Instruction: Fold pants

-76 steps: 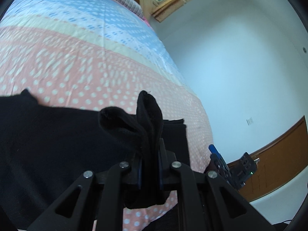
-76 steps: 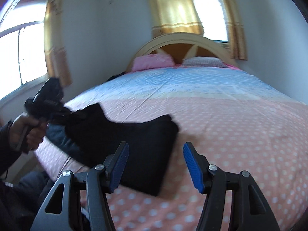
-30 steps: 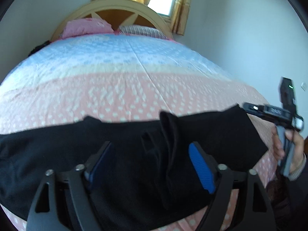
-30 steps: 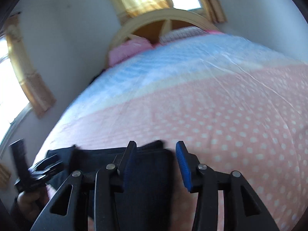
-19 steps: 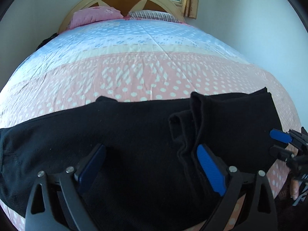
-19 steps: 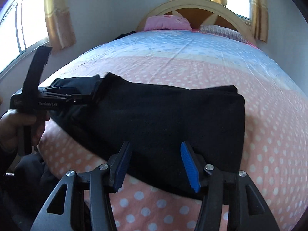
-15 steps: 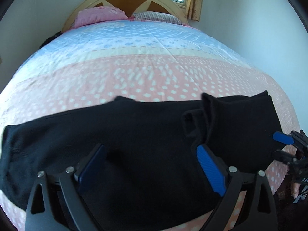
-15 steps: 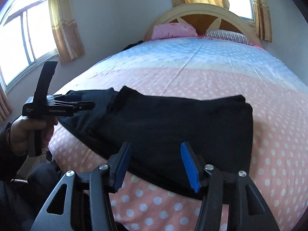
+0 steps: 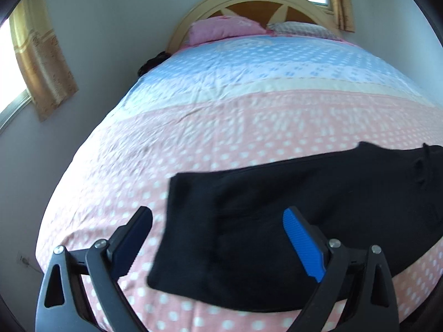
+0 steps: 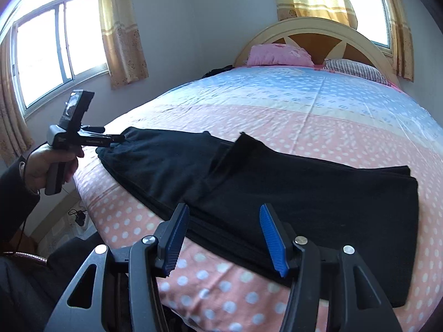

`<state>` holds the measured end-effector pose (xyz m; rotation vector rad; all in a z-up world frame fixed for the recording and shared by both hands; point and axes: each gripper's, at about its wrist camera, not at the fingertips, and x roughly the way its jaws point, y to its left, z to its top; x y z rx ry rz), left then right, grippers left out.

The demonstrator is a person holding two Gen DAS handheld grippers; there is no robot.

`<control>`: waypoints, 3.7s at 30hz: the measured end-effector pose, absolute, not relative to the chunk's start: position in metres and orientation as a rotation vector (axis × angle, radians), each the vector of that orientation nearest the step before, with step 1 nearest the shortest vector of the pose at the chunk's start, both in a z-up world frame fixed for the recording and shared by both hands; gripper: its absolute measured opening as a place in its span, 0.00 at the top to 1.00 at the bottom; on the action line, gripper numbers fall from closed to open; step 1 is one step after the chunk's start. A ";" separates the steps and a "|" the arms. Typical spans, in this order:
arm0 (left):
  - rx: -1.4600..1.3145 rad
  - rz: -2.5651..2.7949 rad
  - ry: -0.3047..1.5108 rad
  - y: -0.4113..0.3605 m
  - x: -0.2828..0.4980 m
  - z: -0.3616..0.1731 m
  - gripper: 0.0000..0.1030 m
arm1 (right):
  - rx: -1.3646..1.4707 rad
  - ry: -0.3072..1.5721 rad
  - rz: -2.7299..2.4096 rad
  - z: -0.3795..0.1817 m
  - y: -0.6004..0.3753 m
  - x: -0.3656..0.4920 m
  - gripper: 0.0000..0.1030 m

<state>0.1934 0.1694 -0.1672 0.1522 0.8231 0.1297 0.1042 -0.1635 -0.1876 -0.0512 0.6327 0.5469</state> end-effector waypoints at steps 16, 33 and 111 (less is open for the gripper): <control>-0.071 0.089 0.864 0.226 0.184 -0.200 0.04 | -0.001 0.644 0.560 -0.202 -0.167 0.098 0.46; -0.062 -0.015 0.879 0.222 0.192 -0.196 0.41 | 0.001 0.615 0.553 -0.195 -0.170 0.094 0.46; 0.027 -0.483 0.738 -0.008 0.194 -0.127 0.87 | 0.278 0.713 0.397 -0.119 -0.260 0.189 0.75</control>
